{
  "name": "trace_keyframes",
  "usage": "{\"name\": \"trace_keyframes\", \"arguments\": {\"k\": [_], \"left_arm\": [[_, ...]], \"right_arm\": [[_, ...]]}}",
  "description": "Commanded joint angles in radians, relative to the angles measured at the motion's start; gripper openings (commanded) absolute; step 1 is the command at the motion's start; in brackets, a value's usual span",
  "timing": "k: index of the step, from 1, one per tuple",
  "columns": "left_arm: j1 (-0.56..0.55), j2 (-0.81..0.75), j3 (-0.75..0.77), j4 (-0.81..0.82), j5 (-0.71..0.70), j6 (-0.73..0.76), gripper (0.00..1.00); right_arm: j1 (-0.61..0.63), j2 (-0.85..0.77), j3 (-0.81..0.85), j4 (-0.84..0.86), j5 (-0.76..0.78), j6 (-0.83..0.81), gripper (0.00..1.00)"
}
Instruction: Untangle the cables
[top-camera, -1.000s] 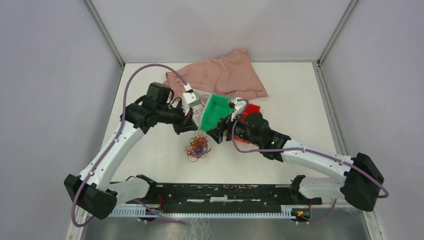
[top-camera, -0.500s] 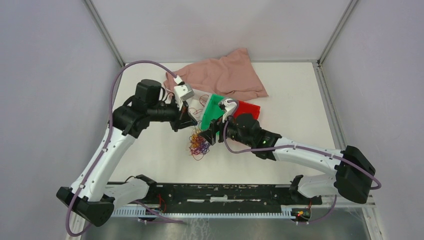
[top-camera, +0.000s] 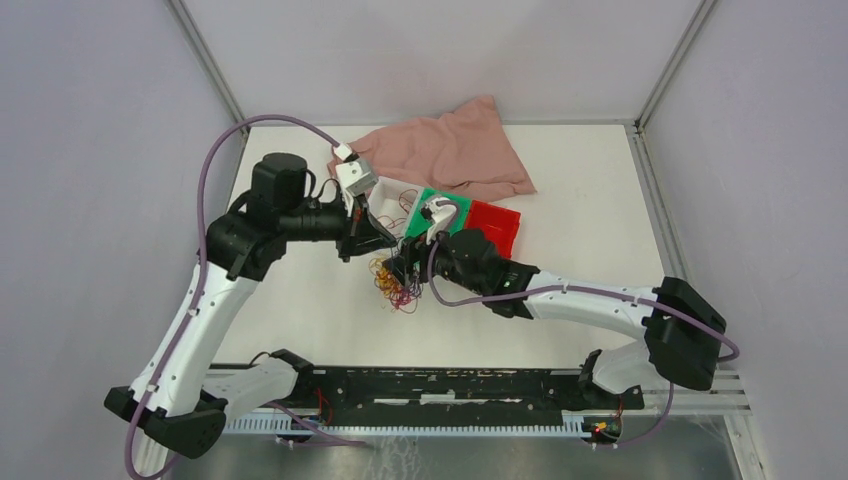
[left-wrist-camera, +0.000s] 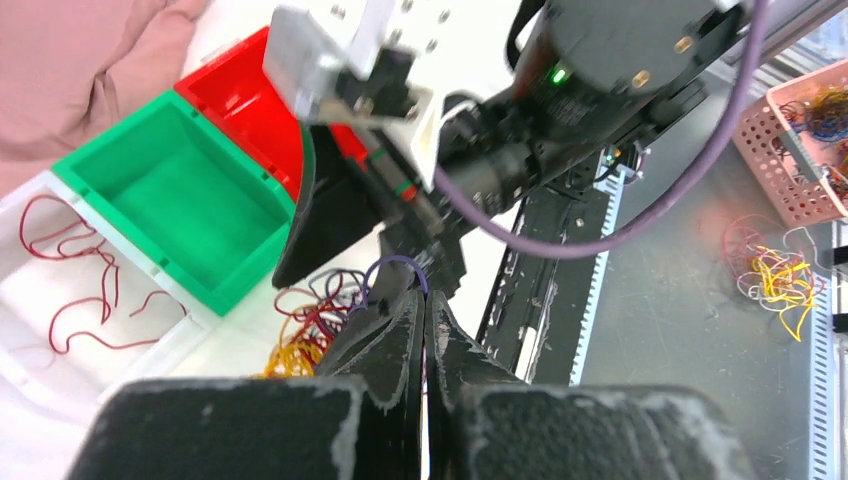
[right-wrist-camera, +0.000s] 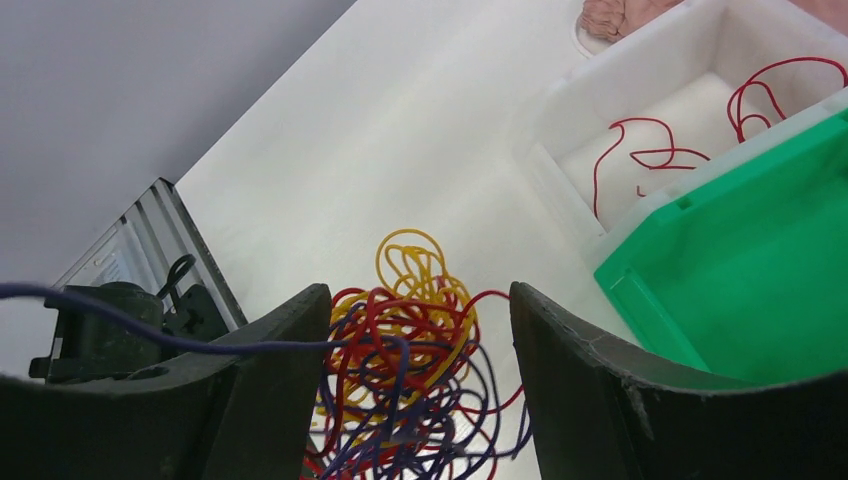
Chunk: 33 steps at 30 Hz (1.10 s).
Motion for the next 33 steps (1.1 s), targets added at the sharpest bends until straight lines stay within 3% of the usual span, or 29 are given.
{"name": "trace_keyframes", "arguments": {"k": [1, 21, 24, 30, 33], "left_arm": [[-0.005, 0.001, 0.092, 0.035, 0.085, -0.071, 0.03], [-0.006, 0.067, 0.518, 0.114, -0.035, -0.080, 0.03], [-0.007, 0.069, 0.575, 0.182, -0.079, -0.085, 0.03], [-0.007, 0.023, 0.587, 0.495, -0.314, -0.081, 0.03], [-0.007, 0.019, 0.592, 0.619, -0.365, -0.075, 0.03]], "right_arm": [[0.022, 0.034, 0.055, 0.065, 0.048, 0.009, 0.73], [0.036, 0.135, -0.183, 0.157, 0.103, 0.068, 0.71], [0.037, 0.142, -0.200, 0.166, 0.091, 0.082, 0.70], [0.041, 0.158, -0.201, 0.165, 0.066, 0.099, 0.70], [0.045, 0.162, -0.197, 0.163, 0.056, 0.103, 0.70]]}}
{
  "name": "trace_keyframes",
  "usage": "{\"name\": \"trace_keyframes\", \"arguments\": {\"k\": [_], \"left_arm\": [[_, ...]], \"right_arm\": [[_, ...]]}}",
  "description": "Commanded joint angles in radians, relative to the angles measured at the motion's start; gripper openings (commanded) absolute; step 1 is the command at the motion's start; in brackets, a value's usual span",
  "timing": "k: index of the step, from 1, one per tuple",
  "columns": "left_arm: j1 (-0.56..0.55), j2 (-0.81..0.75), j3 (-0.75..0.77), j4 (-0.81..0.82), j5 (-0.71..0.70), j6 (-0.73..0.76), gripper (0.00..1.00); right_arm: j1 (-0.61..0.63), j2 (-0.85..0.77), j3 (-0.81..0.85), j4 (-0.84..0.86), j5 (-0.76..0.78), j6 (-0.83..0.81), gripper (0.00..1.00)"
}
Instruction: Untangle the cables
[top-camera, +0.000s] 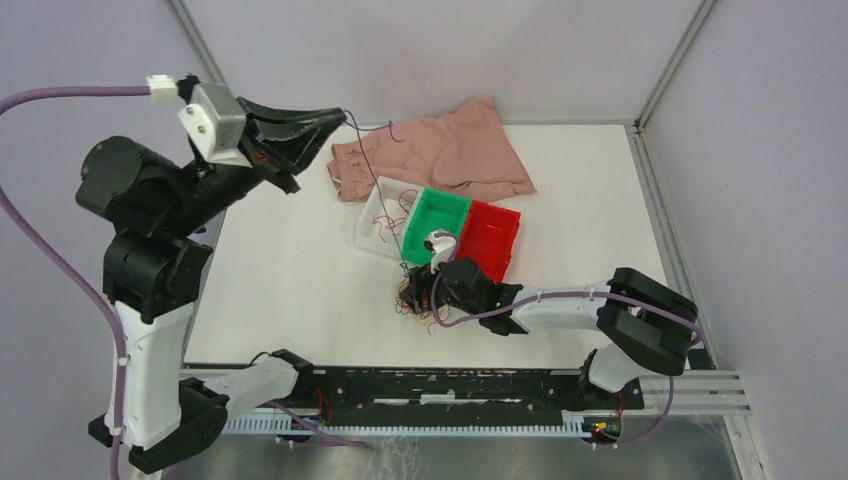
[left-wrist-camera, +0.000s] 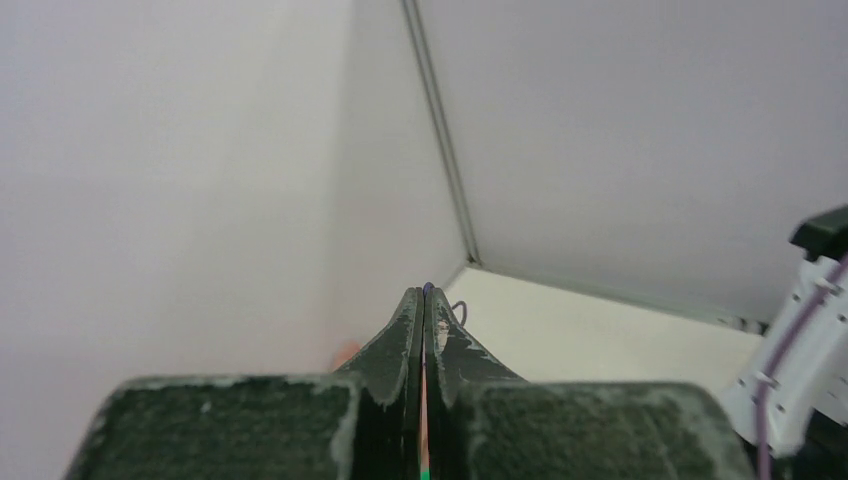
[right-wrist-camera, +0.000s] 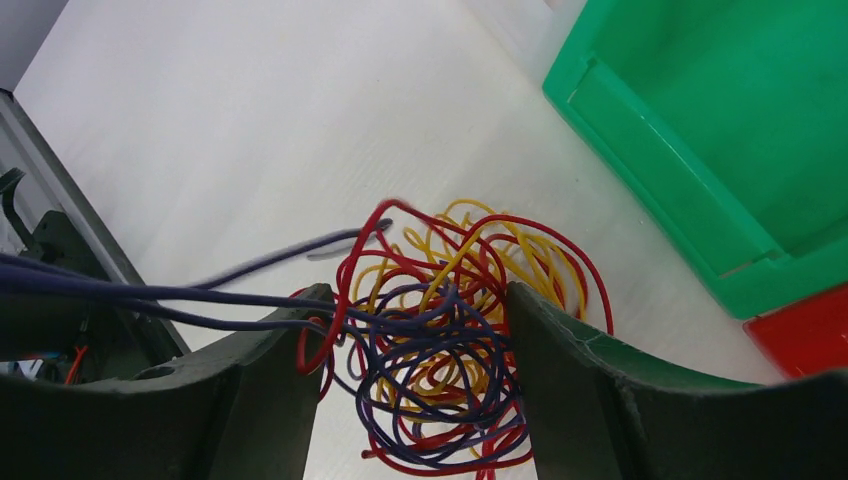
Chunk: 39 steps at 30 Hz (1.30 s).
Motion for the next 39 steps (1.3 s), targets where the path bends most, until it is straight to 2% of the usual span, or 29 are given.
{"name": "trace_keyframes", "arguments": {"k": [1, 5, 9, 13, 16, 18, 25, 31, 36, 39], "left_arm": [[-0.004, -0.021, 0.036, 0.329, -0.151, -0.016, 0.03], [-0.005, -0.030, 0.024, 0.509, -0.232, 0.013, 0.03], [-0.003, -0.009, 0.065, 0.571, -0.291, 0.053, 0.03], [-0.003, 0.017, 0.113, 0.579, -0.284, 0.077, 0.03], [-0.005, 0.024, 0.129, 0.543, -0.252, 0.072, 0.03], [-0.005, 0.021, 0.119, 0.463, -0.196, 0.061, 0.03], [-0.003, -0.066, -0.059, 0.432, -0.118, 0.027, 0.03], [-0.004, -0.072, -0.070, 0.391, -0.072, 0.019, 0.03], [-0.003, -0.073, -0.069, 0.382, -0.072, 0.022, 0.03], [-0.004, -0.074, -0.069, 0.379, -0.069, 0.019, 0.03]], "right_arm": [[0.013, 0.012, 0.004, 0.044, -0.019, 0.022, 0.70], [0.020, 0.016, 0.000, 0.044, -0.027, 0.029, 0.70], [0.032, 0.010, -0.016, 0.044, -0.020, 0.029, 0.70], [0.037, -0.018, -0.029, 0.046, -0.017, 0.023, 0.71], [0.037, -0.109, -0.022, 0.025, -0.016, 0.003, 0.78], [0.038, -0.184, 0.010, -0.027, -0.021, -0.021, 0.82], [0.037, -0.367, 0.189, -0.187, -0.071, -0.137, 0.84], [0.036, -0.347, 0.349, -0.262, -0.152, -0.189, 0.81], [0.038, -0.300, 0.443, -0.245, -0.265, -0.182, 0.81], [0.038, -0.270, 0.483, -0.232, -0.272, -0.180, 0.79]]}}
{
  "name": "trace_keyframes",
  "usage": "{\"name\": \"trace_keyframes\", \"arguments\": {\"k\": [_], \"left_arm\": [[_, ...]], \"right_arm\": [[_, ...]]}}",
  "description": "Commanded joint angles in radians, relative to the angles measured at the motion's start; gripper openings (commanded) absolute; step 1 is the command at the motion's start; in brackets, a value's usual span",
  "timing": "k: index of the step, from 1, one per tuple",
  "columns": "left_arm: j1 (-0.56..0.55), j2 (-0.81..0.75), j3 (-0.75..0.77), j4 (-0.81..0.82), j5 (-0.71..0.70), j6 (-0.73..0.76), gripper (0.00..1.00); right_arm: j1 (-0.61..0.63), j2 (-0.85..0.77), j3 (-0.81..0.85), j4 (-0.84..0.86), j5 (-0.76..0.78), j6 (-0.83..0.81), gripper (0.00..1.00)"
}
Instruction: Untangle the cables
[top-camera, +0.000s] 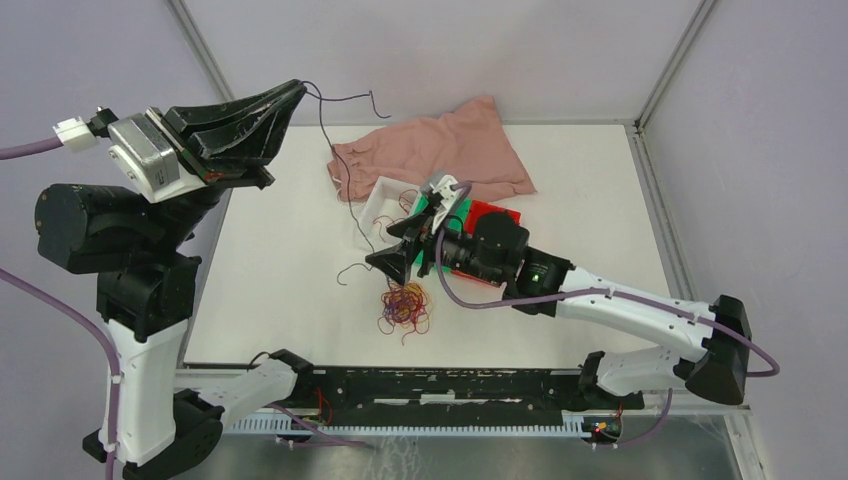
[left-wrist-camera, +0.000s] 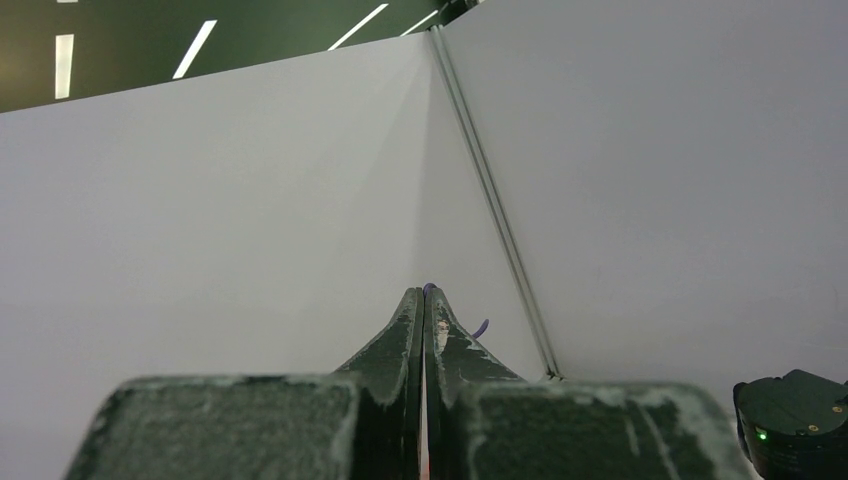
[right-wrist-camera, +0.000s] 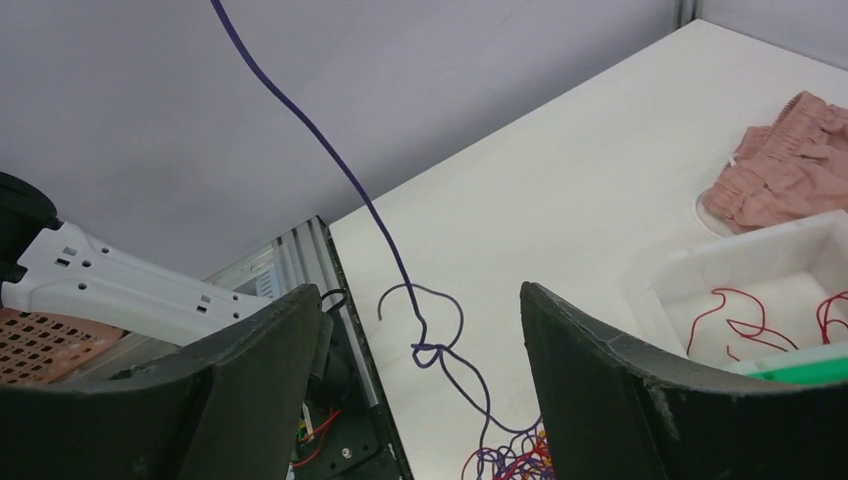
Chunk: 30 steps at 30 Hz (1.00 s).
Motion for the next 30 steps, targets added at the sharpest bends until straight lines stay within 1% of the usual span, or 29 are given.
{"name": "trace_keyframes", "arguments": {"k": [1, 5, 9, 13, 14, 16, 17, 20, 30], "left_arm": [[-0.003, -0.009, 0.006, 0.006, 0.021, -0.009, 0.03], [-0.004, -0.007, 0.007, 0.006, 0.022, -0.008, 0.03], [-0.004, -0.002, 0.014, 0.022, 0.022, -0.008, 0.03], [-0.003, 0.017, 0.067, 0.029, 0.020, 0.007, 0.03], [-0.003, 0.023, 0.082, 0.032, 0.019, 0.012, 0.03], [-0.003, 0.035, 0.116, 0.039, 0.016, 0.027, 0.03], [-0.004, 0.043, 0.134, 0.040, 0.013, 0.033, 0.03], [-0.003, 0.062, 0.194, 0.042, 0.005, 0.060, 0.03], [-0.003, 0.090, 0.296, 0.136, -0.063, 0.159, 0.03]], "right_arm": [[0.005, 0.046, 0.085, 0.018, -0.058, -0.012, 0.78], [0.005, 0.107, 0.124, 0.044, -0.073, 0.016, 0.72], [0.004, 0.184, 0.129, 0.073, -0.112, 0.086, 0.63], [0.004, 0.223, 0.048, 0.146, -0.113, 0.143, 0.56], [0.006, 0.233, 0.033, 0.156, -0.111, 0.154, 0.54], [0.005, 0.252, 0.001, 0.170, -0.110, 0.166, 0.45], [0.004, 0.262, -0.015, 0.173, -0.107, 0.169, 0.43], [0.004, 0.271, -0.073, 0.186, -0.094, 0.177, 0.44], [0.005, 0.277, -0.278, 0.254, -0.013, 0.211, 0.44]]}}
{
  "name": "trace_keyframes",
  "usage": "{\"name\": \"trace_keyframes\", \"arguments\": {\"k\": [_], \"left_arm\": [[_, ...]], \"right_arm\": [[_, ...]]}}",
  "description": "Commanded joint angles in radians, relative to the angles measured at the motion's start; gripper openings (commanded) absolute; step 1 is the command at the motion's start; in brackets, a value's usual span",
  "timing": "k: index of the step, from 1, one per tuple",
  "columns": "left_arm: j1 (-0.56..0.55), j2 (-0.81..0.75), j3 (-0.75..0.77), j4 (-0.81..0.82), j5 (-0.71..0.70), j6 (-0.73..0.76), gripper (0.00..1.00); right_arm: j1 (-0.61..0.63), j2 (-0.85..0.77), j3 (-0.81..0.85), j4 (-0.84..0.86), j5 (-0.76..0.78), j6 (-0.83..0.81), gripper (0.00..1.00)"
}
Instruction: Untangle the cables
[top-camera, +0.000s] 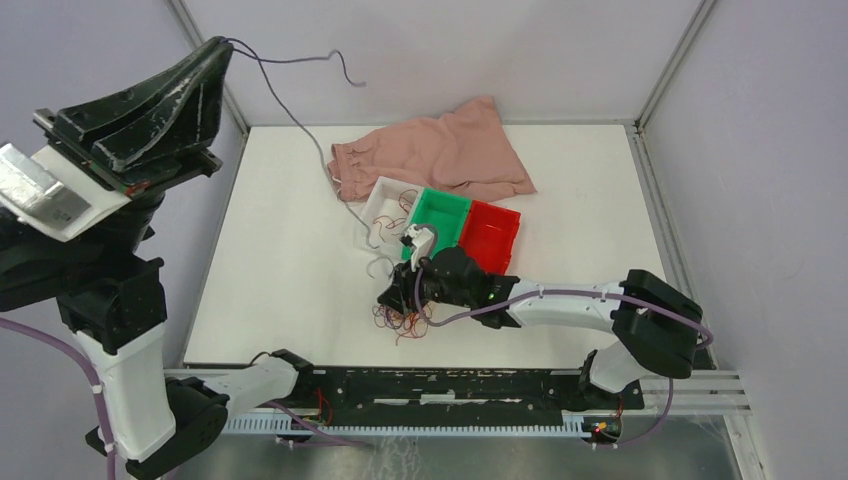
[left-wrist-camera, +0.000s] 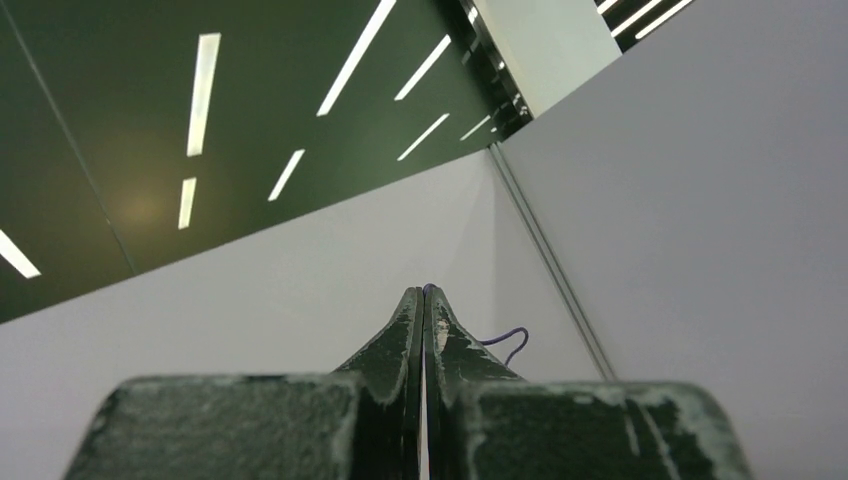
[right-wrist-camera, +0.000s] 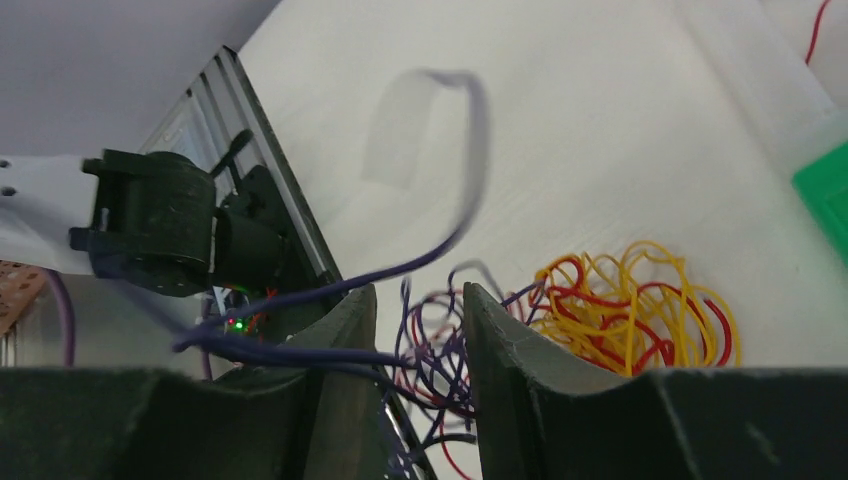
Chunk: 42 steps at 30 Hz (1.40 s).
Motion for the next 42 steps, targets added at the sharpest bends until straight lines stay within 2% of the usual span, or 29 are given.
{"name": "trace_keyframes", "arguments": {"k": [1, 8, 15, 19, 22, 26, 30, 33, 37, 39, 42], "left_arm": [[-0.001, 0.010, 0.053, 0.115, -0.059, 0.103, 0.03], [0.004, 0.027, 0.087, 0.230, -0.160, 0.231, 0.03], [0.030, 0.055, 0.072, 0.488, -0.316, 0.326, 0.03], [0.037, 0.110, 0.133, 0.620, -0.324, 0.393, 0.03], [0.041, 0.168, 0.224, 0.639, -0.327, 0.428, 0.03], [0.044, 0.203, 0.239, 0.735, -0.287, 0.510, 0.03], [0.044, 0.246, 0.291, 0.753, -0.263, 0.536, 0.03], [0.043, 0.230, 0.223, 0.747, -0.217, 0.589, 0.03], [0.044, 0.175, 0.169, 0.474, -0.166, 0.491, 0.03], [0.044, 0.094, 0.010, 0.431, -0.121, 0.422, 0.03], [0.043, -0.017, -0.224, 0.407, -0.061, 0.418, 0.03]], "right_arm": [[0.005, 0.004, -0.067, 0.093, 0.057, 0.031, 0.44], [0.004, 0.018, -0.148, 0.128, 0.093, 0.047, 0.43], [0.005, 0.040, -0.177, 0.134, 0.112, 0.045, 0.56], [0.005, 0.053, -0.186, 0.132, 0.113, 0.044, 0.58], [0.006, 0.056, -0.194, 0.135, 0.115, 0.041, 0.60], [0.007, 0.040, -0.205, 0.120, 0.126, 0.029, 0.66], [0.006, 0.015, -0.206, 0.093, 0.133, 0.009, 0.69], [0.006, -0.021, -0.186, 0.049, 0.133, -0.014, 0.72], [0.007, -0.125, -0.136, -0.009, 0.150, -0.065, 0.76], [0.007, -0.162, -0.076, -0.055, 0.150, -0.095, 0.76], [0.006, -0.180, 0.026, -0.137, 0.115, -0.130, 0.75]]}}
